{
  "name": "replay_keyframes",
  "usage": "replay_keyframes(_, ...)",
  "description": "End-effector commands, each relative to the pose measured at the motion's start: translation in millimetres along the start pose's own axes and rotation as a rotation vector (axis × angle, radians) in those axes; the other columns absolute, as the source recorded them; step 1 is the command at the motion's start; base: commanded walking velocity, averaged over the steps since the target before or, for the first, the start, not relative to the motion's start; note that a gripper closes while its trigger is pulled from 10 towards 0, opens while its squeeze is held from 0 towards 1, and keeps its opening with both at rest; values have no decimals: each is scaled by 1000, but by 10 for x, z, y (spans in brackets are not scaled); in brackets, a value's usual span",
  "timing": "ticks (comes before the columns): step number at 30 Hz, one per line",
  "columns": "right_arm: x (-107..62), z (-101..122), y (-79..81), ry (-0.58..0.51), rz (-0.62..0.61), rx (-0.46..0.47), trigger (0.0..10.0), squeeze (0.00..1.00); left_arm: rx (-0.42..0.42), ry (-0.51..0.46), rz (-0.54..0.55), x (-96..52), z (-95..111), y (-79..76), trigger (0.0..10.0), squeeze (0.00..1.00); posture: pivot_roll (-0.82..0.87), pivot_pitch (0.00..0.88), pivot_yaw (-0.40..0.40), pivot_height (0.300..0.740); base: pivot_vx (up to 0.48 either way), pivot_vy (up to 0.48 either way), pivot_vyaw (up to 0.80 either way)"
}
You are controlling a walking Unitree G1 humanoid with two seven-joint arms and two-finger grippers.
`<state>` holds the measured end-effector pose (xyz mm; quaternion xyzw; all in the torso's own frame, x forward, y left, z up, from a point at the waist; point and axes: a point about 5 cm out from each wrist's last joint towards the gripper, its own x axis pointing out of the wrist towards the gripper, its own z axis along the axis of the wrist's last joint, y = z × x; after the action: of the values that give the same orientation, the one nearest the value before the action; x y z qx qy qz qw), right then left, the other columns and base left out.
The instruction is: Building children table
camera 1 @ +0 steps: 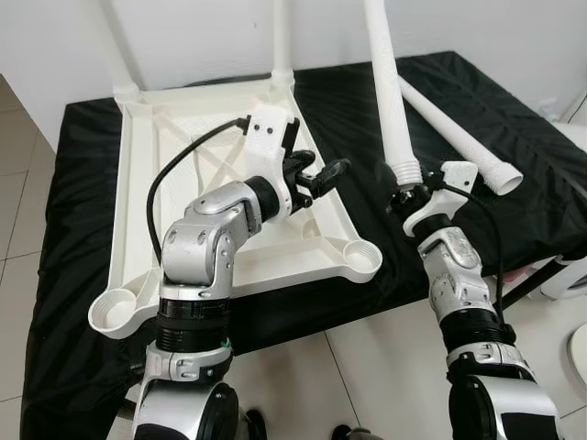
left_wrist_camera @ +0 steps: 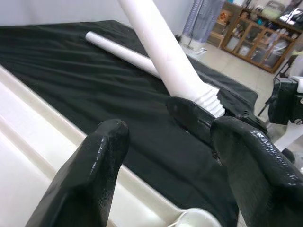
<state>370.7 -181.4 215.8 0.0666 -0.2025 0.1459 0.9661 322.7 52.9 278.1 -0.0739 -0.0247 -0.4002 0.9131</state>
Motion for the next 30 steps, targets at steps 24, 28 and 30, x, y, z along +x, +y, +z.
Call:
replay_keyframes(24, -98, 138, 340, -46, 381, -73, 10000, 0, -214, -39, -174, 112, 293, 3, 10000, 0, -60, 0, 36, 740, 0, 0, 0)
replay_keyframes(28, -102, 142, 338, -47, 383, -76, 10000, 0, -218, -19, -144, 136, 252, 46, 10000, 388, -62, 0, 37, 740, 0, 0, 0)
replay_keyframes(30, -106, 150, 333, -48, 381, -76, 10000, 0, -236, 3, -127, 151, 223, 77, 10000, 1000, -61, 0, 38, 740, 0, 0, 0)
